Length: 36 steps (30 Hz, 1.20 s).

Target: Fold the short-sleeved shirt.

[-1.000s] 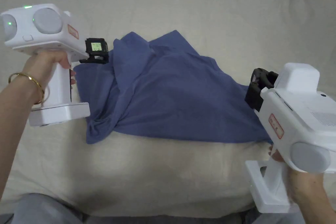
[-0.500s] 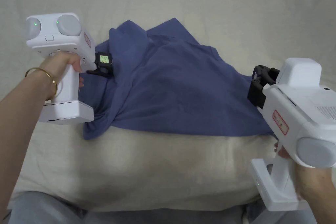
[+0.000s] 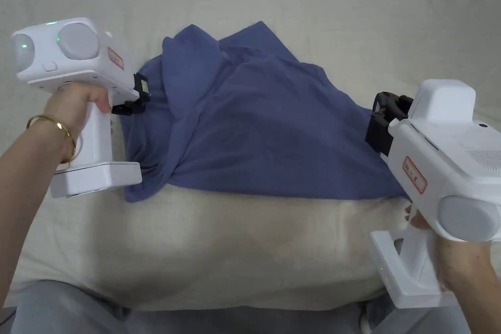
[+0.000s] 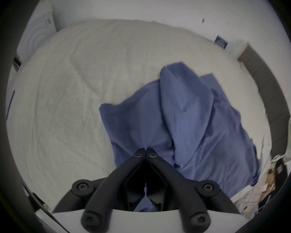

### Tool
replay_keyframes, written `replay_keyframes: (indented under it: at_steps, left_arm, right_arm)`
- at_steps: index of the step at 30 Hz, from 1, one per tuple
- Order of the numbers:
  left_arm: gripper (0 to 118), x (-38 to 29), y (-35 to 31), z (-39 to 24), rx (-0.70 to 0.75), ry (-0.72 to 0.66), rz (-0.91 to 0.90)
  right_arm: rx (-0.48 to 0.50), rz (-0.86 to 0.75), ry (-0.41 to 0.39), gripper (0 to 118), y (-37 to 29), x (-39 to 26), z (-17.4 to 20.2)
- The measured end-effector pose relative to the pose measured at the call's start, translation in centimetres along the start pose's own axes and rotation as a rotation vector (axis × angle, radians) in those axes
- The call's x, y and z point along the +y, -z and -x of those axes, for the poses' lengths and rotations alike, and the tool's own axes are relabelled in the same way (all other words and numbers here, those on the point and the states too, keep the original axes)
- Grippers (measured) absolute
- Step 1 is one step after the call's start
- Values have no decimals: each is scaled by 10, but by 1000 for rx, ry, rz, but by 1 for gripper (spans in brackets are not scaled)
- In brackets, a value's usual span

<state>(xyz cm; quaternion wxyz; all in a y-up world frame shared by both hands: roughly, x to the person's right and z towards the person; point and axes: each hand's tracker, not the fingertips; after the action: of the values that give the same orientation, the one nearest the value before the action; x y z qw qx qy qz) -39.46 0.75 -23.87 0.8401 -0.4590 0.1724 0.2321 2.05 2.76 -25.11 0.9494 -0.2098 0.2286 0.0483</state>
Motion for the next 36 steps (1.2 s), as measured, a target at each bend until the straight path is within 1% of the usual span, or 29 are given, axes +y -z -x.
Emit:
replay_keyframes:
  at_steps: [2, 4, 7, 12, 14, 15, 16, 17, 18, 19, 20, 21, 22, 24, 27, 29, 31, 33, 34, 35, 36]
  left_arm:
    - [0, -3, -13, 7, -41, -49, -51]
    - [0, -6, -22, 11, -54, -61, -94]
    - [0, -15, -30, 11, -57, -46, -126]
    - [0, -22, -31, 9, -43, -10, -143]
    - [0, -23, -30, 9, -37, -5, -145]
    - [0, -24, -30, 10, -39, -5, -145]
    - [0, -23, -29, 10, -41, -7, -145]
    - [0, -23, -29, 10, -42, -9, -144]
    - [0, -22, -29, 11, -42, -14, -145]
    - [0, -22, -28, 12, -45, -18, -146]
    - [0, -22, -29, 11, -47, -23, -148]
    - [0, -22, -29, 10, -49, -27, -149]
    - [0, -22, -29, 11, -52, -26, -151]
    - [0, -23, -30, 9, -52, -19, -159]
    - [0, -26, -31, 9, -51, -13, -166]
    - [0, -27, -31, 9, -57, -21, -172]
    - [0, -28, -31, 9, -54, -28, -178]
    - [0, -29, -30, 8, -51, -29, -179]
    - [0, -30, -29, 9, -51, -33, -180]
    - [0, -30, -29, 9, -55, -36, -182]
    - [0, -30, -29, 9, -55, -40, -182]
  right_arm:
    - [1, -2, 0, 0, 0, 4, 0]
    - [3, -7, -2, 0, 0, 9, 1]
    - [18, -6, 5, 0, 5, 18, 1]
    - [48, 9, -12, 0, 21, 51, 1]
    - [84, 69, -9, 1, 38, 71, 0]
    - [88, 62, 10, 1, 46, 80, -2]
    - [95, 86, 22, 4, 56, 90, -2]
    - [116, 140, 28, 18, 69, 101, -3]
    - [128, 169, 37, 39, 81, 110, -3]
    - [130, 198, 36, 66, 95, 121, -4]
    - [136, 259, 6, 96, 112, 128, -2]
    - [146, 303, -4, 105, 128, 133, -1]
    - [149, 354, -12, 106, 144, 137, 0]
    - [113, 439, -18, 106, 167, 142, 2]
    - [100, 526, -51, 106, 208, 139, 3]
    - [97, 607, -57, 106, 234, 133, 4]
    - [81, 668, -64, 106, 255, 123, 3]
    - [59, 686, -85, 105, 272, 115, 2]
    - [59, 691, -89, 104, 279, 111, 1]
    - [59, 702, -86, 101, 269, 108, 5]
    - [67, 717, -81, 94, 273, 104, 3]
